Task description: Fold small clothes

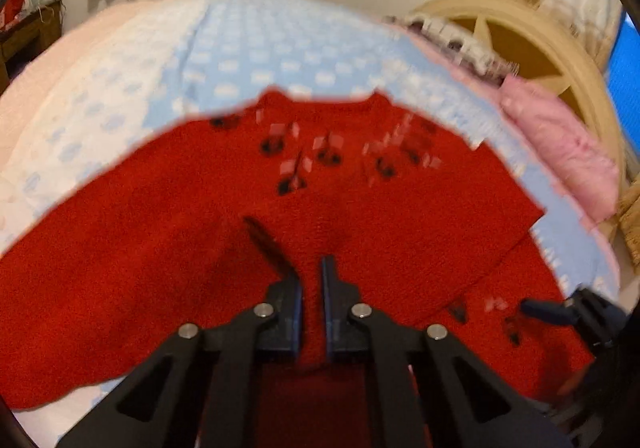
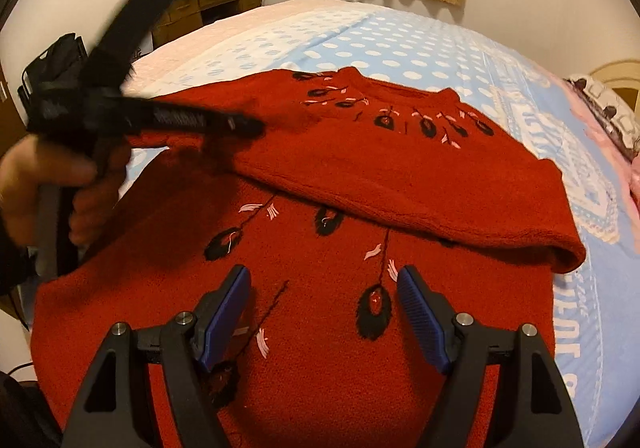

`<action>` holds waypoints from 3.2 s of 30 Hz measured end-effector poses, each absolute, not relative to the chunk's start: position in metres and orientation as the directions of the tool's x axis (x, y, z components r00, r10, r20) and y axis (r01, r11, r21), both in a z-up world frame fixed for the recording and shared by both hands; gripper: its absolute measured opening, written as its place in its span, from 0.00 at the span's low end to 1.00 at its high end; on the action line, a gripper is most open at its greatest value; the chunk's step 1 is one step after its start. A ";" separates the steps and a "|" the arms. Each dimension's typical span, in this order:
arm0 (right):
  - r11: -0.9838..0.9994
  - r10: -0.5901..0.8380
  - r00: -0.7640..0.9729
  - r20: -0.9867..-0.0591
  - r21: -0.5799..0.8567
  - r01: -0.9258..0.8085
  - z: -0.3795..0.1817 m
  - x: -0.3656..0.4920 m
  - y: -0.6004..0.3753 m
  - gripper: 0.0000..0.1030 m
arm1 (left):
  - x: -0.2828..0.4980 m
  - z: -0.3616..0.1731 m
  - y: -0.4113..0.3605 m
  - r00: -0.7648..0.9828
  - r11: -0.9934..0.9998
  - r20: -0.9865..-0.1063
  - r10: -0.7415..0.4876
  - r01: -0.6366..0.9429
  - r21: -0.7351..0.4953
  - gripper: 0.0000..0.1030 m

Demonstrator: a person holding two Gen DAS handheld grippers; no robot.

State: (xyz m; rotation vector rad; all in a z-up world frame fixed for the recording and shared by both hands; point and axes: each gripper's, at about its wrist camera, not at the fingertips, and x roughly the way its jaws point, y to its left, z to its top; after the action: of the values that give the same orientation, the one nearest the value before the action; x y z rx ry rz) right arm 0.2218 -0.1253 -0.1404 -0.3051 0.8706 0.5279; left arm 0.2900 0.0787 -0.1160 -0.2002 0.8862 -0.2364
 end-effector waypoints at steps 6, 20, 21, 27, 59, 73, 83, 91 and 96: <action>0.826 0.300 0.500 -0.812 -0.041 -0.562 -0.149 0.223 -0.124 0.74 | 0.262 -0.077 0.102 0.683 0.960 -0.681 -0.263 0.120 -0.251 0.08; 0.813 0.278 0.450 -0.848 -0.042 -0.581 -0.131 0.234 -0.135 0.74 | 0.265 -0.134 0.120 0.626 0.976 -0.759 -0.175 0.012 -0.216 0.04; 0.817 0.267 0.462 -0.846 -0.055 -0.574 -0.122 0.236 -0.140 0.74 | 0.263 -0.134 0.121 0.630 0.976 -0.755 -0.179 0.017 -0.218 0.05; 0.889 0.199 0.533 -0.822 -0.078 -0.451 -0.082 0.282 -0.186 0.74 | 0.256 -0.133 0.130 0.643 0.972 -0.742 -0.189 0.016 -0.234 0.05; 0.864 0.137 0.516 -0.846 -0.152 -0.480 -0.138 0.310 -0.112 0.77 | 0.205 -0.121 0.162 0.684 0.987 -0.727 -0.057 -0.072 -0.146 0.64; 0.730 0.268 0.506 -0.820 -0.170 -0.662 -0.150 0.248 -0.050 0.77 | 0.125 -0.123 0.376 0.480 0.754 -0.738 0.475 -0.654 0.060 0.62; 0.721 0.255 0.527 -0.811 -0.203 -0.663 -0.152 0.233 -0.060 0.77 | 0.142 -0.147 0.407 0.464 0.707 -0.790 0.401 -0.705 -0.055 0.46; 0.725 0.277 0.529 -0.802 -0.187 -0.663 -0.150 0.222 -0.068 0.77 | 0.145 -0.129 0.402 0.499 0.735 -0.794 0.347 -0.671 -0.101 0.09; 0.734 0.284 0.536 -0.795 -0.179 -0.655 -0.144 0.221 -0.074 0.77 | 0.137 -0.090 0.384 0.602 0.771 -0.746 0.285 -0.607 -0.195 0.09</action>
State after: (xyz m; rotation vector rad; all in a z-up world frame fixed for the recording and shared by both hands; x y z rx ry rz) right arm 0.2205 -0.0742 -0.1443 -0.4979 0.8304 0.5872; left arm 0.1374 0.3838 -0.0899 -0.4617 0.7629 0.5381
